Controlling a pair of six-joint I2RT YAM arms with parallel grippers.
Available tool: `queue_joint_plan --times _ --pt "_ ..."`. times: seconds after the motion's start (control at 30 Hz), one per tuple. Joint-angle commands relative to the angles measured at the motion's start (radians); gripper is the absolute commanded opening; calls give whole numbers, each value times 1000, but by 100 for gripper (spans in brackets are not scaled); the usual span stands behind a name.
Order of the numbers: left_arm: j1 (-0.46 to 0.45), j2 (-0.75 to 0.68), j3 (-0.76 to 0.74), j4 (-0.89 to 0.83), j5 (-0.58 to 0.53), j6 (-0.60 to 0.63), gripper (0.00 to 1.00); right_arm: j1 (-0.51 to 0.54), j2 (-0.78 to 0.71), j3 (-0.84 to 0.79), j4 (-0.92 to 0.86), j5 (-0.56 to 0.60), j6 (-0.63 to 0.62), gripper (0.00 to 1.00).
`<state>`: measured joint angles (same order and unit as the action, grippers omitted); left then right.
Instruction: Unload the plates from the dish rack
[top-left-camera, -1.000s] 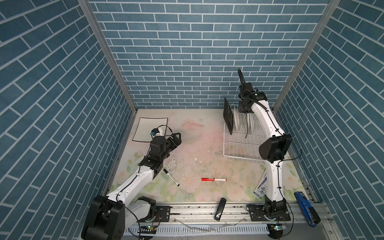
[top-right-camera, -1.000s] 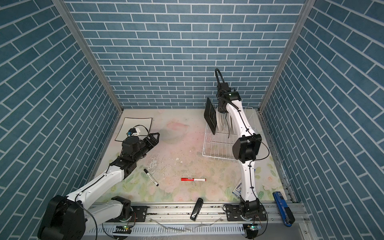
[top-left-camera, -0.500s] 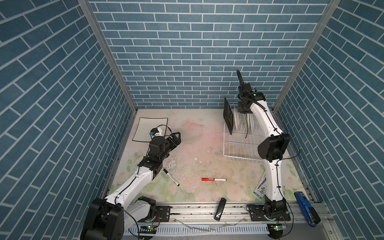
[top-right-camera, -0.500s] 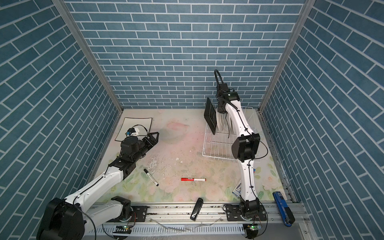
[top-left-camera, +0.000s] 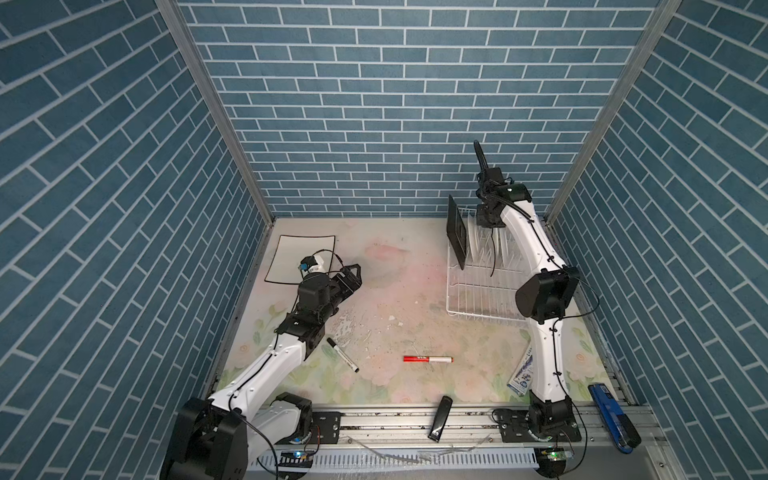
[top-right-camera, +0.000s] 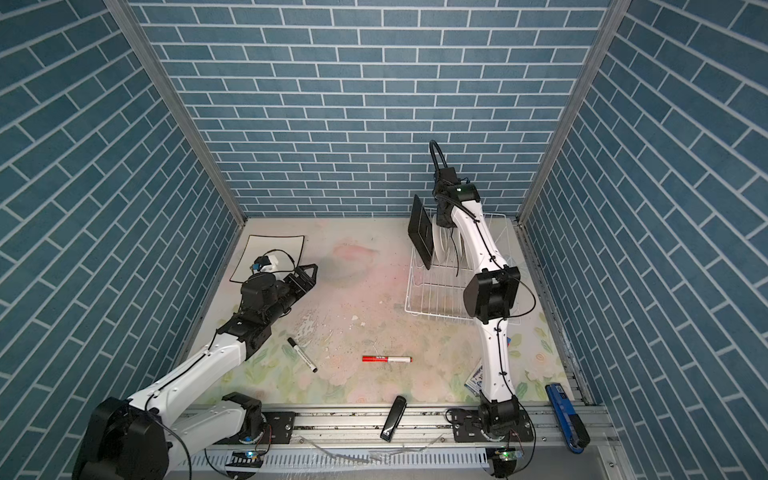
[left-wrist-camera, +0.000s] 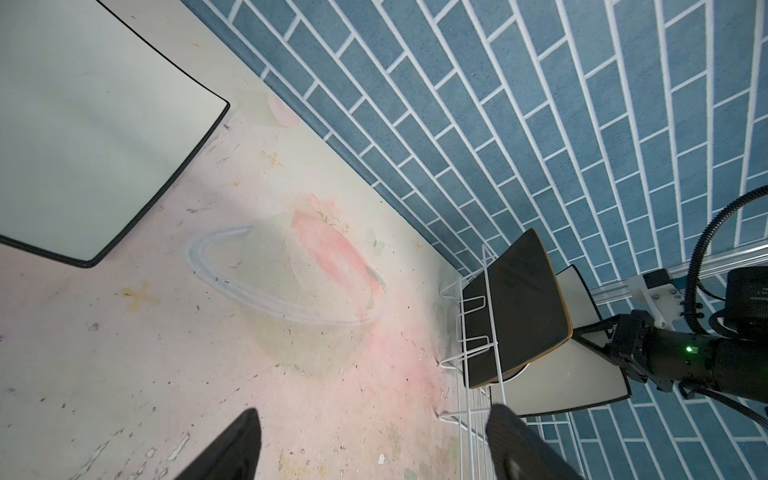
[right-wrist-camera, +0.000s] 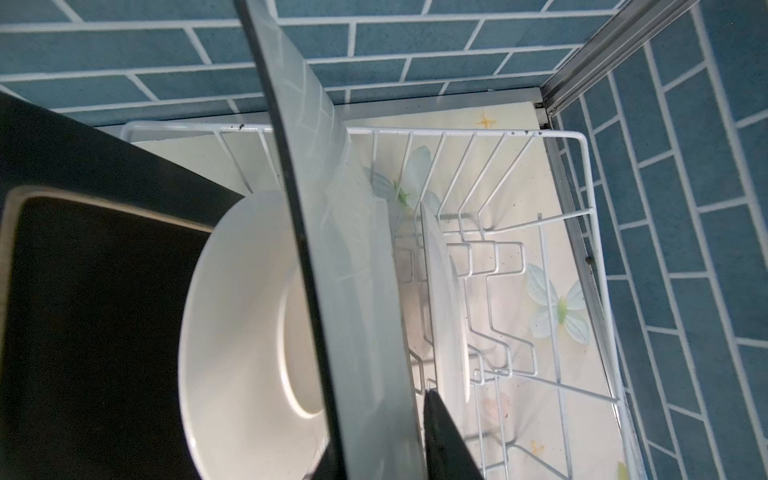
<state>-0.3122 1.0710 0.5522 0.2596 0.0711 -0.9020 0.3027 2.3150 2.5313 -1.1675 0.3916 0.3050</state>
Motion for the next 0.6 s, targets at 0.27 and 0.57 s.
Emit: queue_joint_plan --times 0.27,0.57 --pt "-5 -18 6 -5 -16 9 87 -2 23 48 -37 13 -36 18" --pt "-5 -17 -10 1 -28 9 87 -1 23 48 -44 18 -40 12"
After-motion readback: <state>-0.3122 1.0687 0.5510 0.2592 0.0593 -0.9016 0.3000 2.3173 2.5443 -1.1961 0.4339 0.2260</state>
